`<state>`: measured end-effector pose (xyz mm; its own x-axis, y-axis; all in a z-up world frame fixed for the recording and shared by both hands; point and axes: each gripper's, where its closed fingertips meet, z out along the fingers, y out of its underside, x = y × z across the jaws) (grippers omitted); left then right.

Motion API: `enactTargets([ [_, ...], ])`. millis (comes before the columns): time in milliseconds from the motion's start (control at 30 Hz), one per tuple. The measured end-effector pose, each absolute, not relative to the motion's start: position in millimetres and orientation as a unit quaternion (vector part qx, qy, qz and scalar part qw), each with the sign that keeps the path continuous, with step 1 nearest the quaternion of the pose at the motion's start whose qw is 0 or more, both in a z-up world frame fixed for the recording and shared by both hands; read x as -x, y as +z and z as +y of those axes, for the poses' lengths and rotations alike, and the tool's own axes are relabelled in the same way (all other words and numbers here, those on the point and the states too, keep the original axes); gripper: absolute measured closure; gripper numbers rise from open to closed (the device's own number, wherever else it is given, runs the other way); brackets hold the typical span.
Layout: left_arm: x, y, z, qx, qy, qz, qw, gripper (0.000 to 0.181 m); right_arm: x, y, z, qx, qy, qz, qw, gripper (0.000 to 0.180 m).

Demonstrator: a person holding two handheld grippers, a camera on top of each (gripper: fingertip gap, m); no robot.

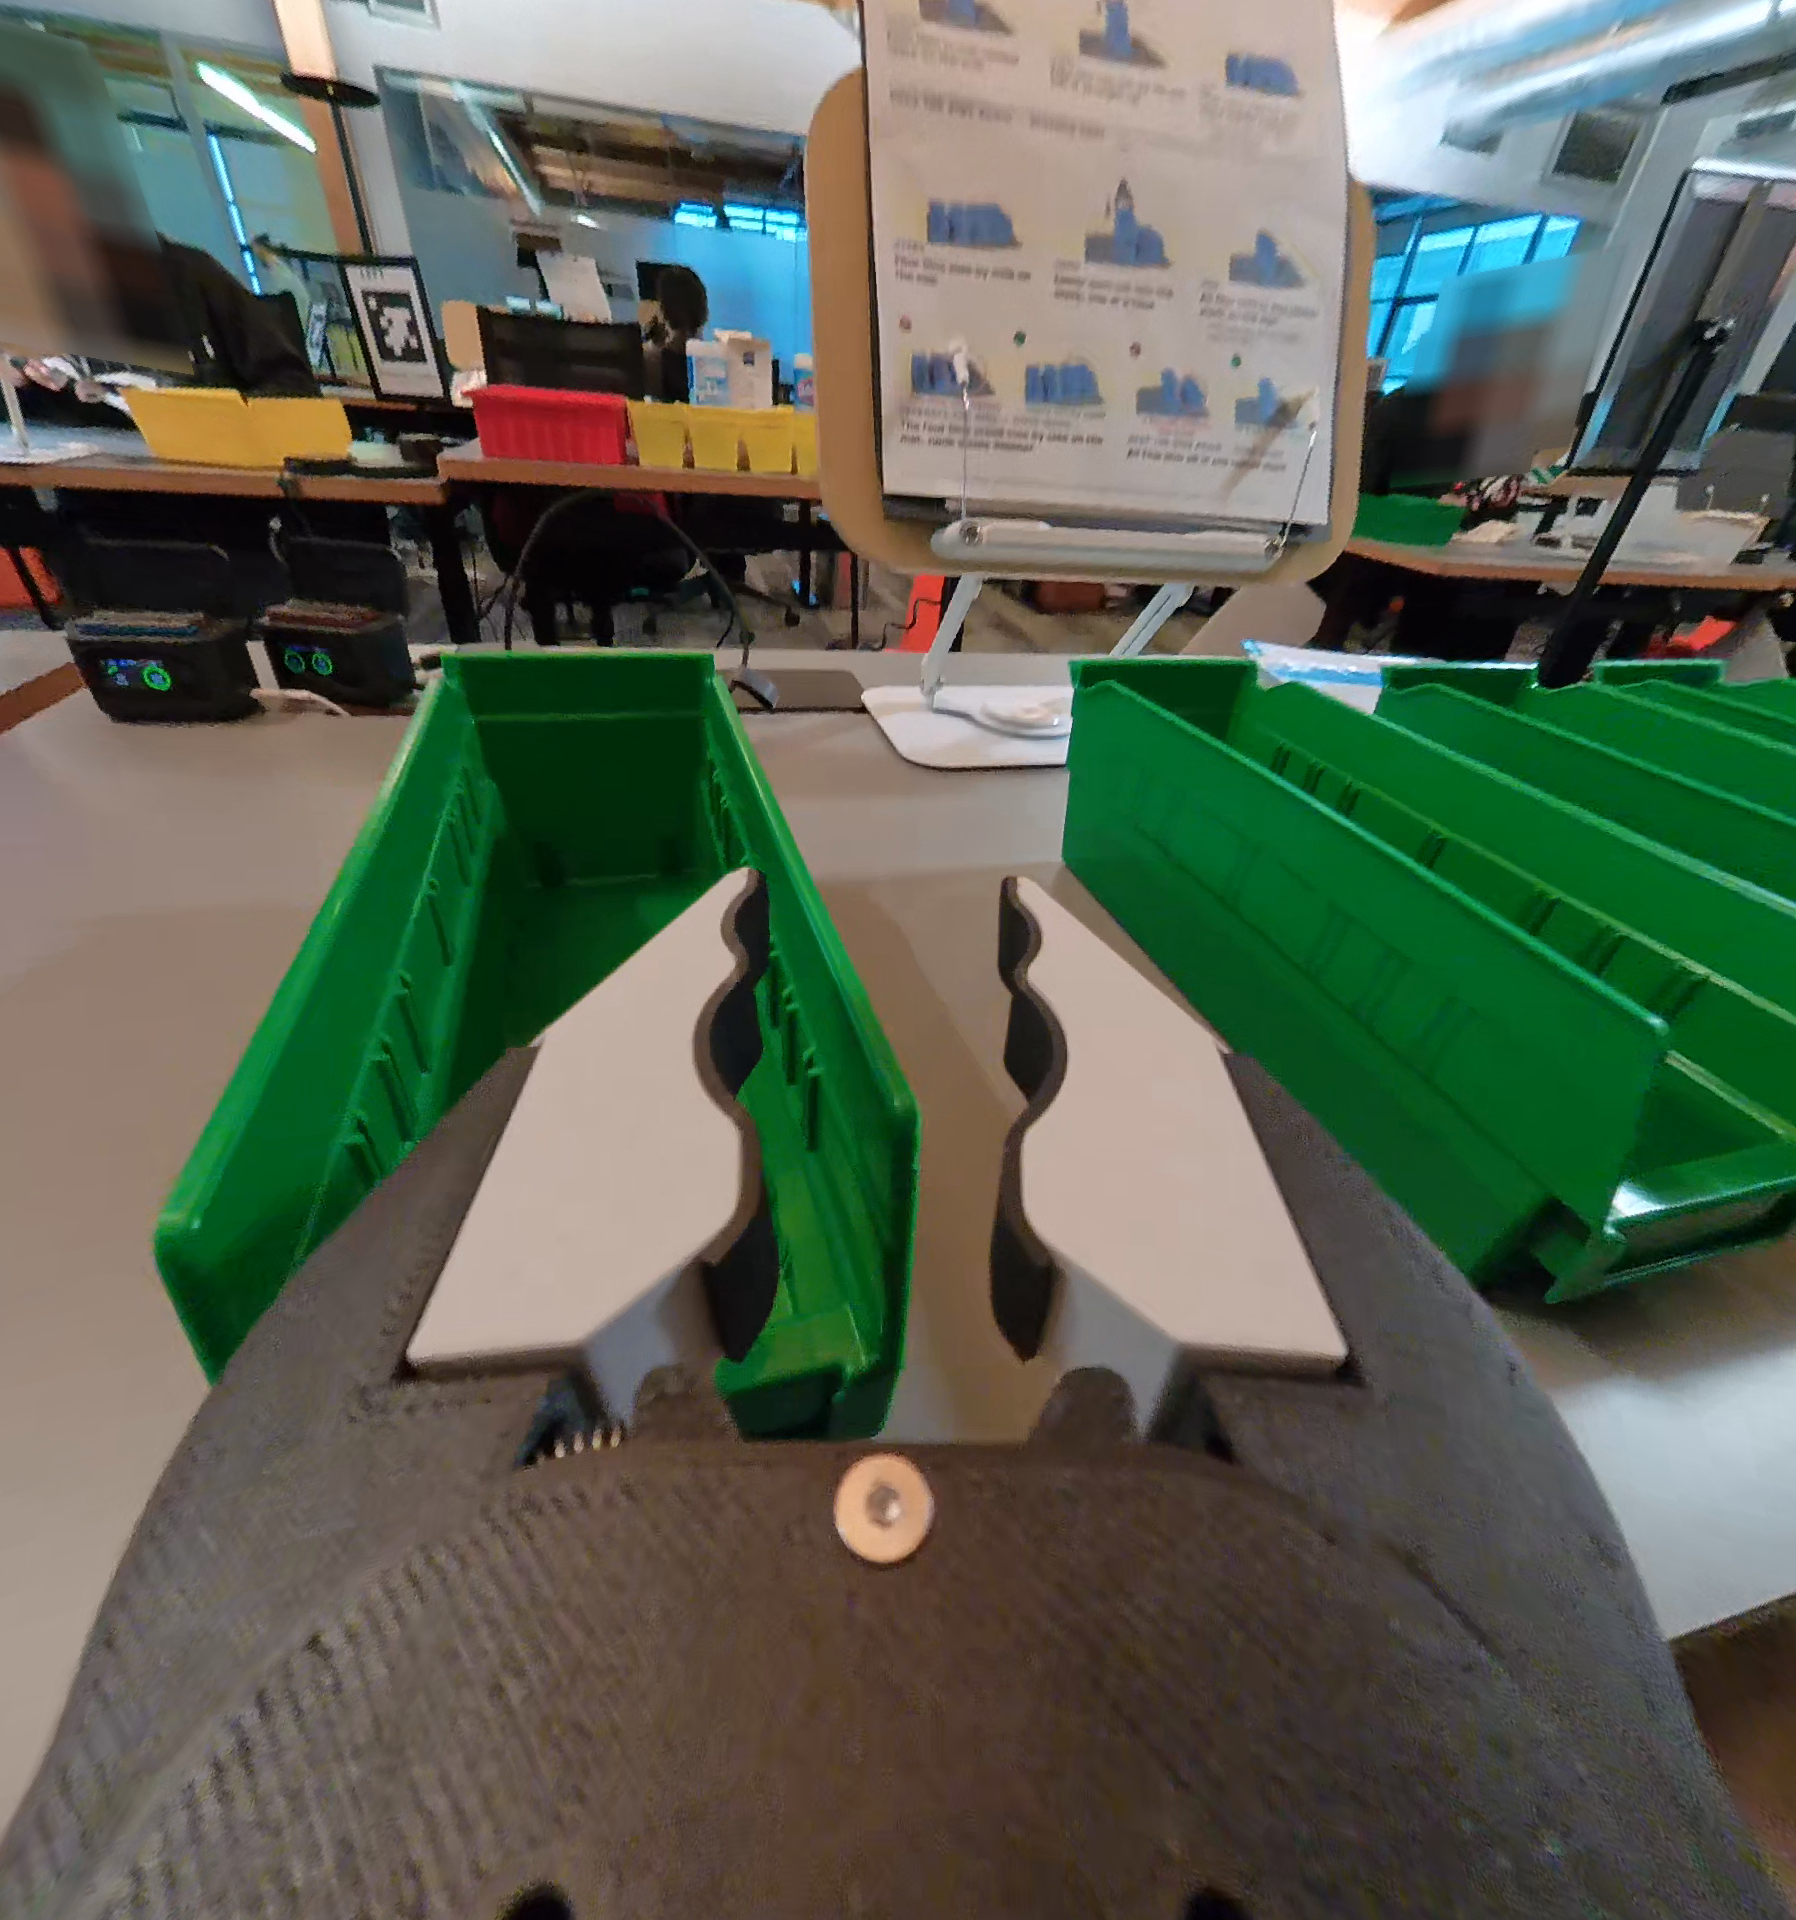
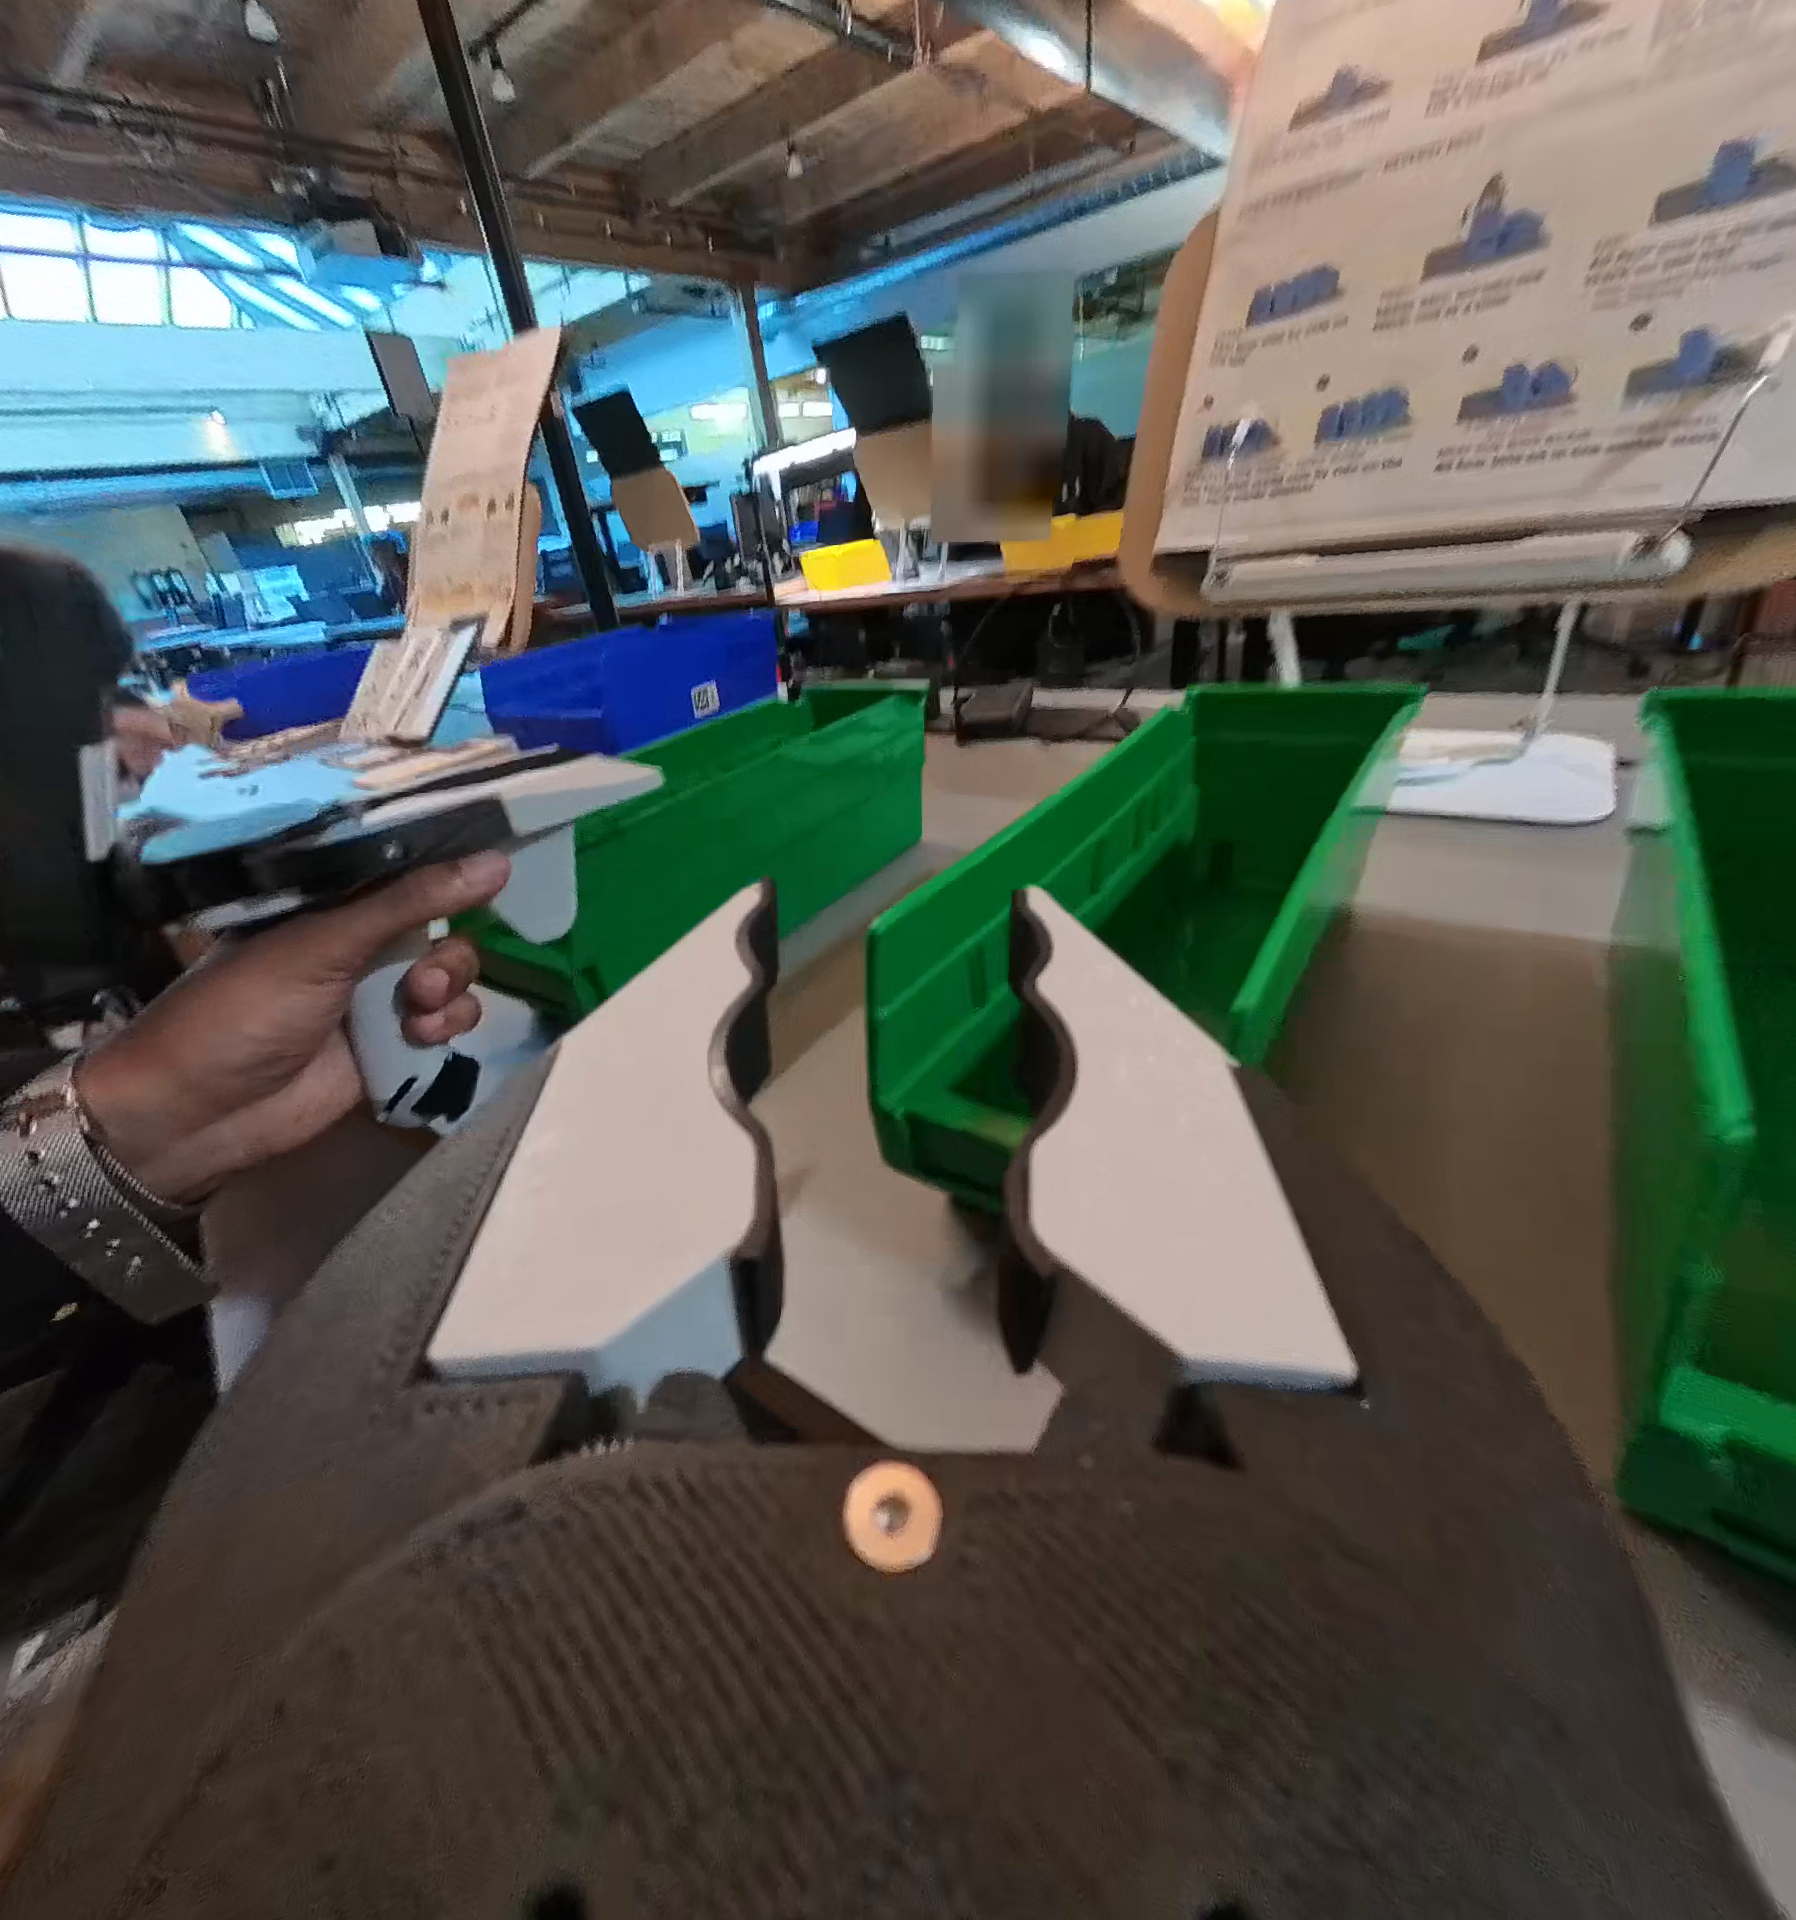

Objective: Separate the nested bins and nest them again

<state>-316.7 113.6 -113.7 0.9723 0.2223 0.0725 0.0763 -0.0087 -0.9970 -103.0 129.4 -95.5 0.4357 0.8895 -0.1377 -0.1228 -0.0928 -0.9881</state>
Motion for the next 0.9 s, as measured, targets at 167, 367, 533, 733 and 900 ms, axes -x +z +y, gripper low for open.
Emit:
enactTargets([
  [167,301.4,-103.0,104.4,0.697,0.040,-0.088,0.710,0.115,19.3,-28.0,184.2,0.559,0.444,-0.219,0.665,0.116],
  [367,261.0,-98.1,96.6,0.695,0.005,-0.031,0.719,0.088,-183.3,-39.2,300.1,0.625,0.223,-0.046,0.747,0.122],
  [533,227.8,-117.1,102.7,0.720,-0.055,-0.001,0.692,0.084,-238.0,-124.0,346.1,0.739,0.234,0.039,0.631,0.103],
  [733,215.7,-140.7,96.0,0.749,-0.083,0.007,0.657,0.090,-218.3,-146.7,372.1,0.774,0.247,0.035,0.582,0.102],
  [900,223.7,-149.9,84.6,0.762,-0.079,-0.002,0.642,0.093,-197.0,-152.4,384.8,0.775,0.251,0.023,0.580,0.117],
])
